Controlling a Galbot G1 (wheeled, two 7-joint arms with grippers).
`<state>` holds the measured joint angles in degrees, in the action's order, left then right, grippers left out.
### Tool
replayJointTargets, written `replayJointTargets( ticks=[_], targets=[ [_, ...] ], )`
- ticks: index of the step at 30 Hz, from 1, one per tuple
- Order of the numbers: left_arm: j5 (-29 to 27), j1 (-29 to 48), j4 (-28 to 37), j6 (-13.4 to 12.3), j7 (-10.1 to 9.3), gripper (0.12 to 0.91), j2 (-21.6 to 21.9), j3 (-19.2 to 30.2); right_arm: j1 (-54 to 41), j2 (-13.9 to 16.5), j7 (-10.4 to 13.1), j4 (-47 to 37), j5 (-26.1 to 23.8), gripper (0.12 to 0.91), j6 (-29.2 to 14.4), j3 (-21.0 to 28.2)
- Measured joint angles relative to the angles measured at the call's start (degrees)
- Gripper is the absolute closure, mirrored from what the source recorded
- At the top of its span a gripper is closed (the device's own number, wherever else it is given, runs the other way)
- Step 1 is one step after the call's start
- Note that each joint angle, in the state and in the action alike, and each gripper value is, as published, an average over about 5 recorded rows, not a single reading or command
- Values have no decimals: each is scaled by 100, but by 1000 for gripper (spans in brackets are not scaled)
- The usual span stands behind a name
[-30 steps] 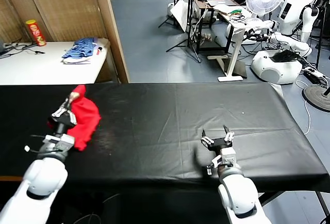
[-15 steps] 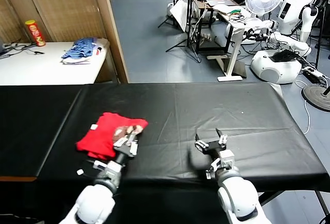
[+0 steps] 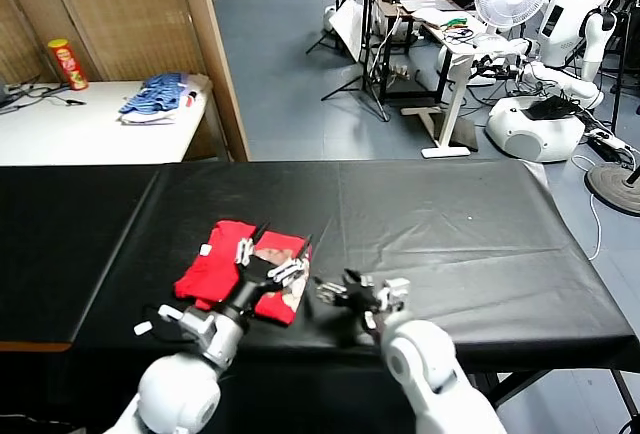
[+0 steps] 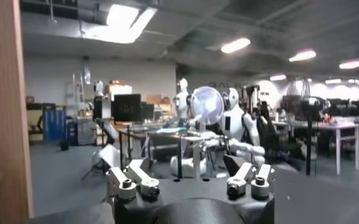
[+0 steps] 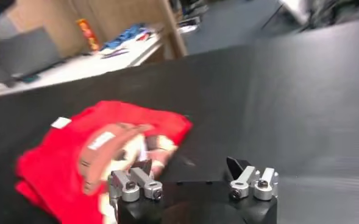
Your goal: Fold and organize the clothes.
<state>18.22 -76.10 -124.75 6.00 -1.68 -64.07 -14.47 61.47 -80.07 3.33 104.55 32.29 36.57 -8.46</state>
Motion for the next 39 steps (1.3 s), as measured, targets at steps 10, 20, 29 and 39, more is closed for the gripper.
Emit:
replayJointTargets(
  ticks=[10, 20, 29, 39],
  targets=[
    [-61, -273, -162, -95, -144, 232, -58, -174, -673, -250, -147, -924, -14, 491, -306, 349],
    [-188, -395, -13, -310, -350, 232, -44, -294, -910, 266, -916, -1310, -2443, 877, -1708, 304],
    [-205, -621, 268, -490, -406, 232, 34, -455, -376, 1203, -927, -899, -3611, 467, -3253, 41],
    [-188, -981, 382, -614, -659, 232, 45, -645, 1257, 1399, -194, 532, -3430, 228, -3554, -766]
  ],
)
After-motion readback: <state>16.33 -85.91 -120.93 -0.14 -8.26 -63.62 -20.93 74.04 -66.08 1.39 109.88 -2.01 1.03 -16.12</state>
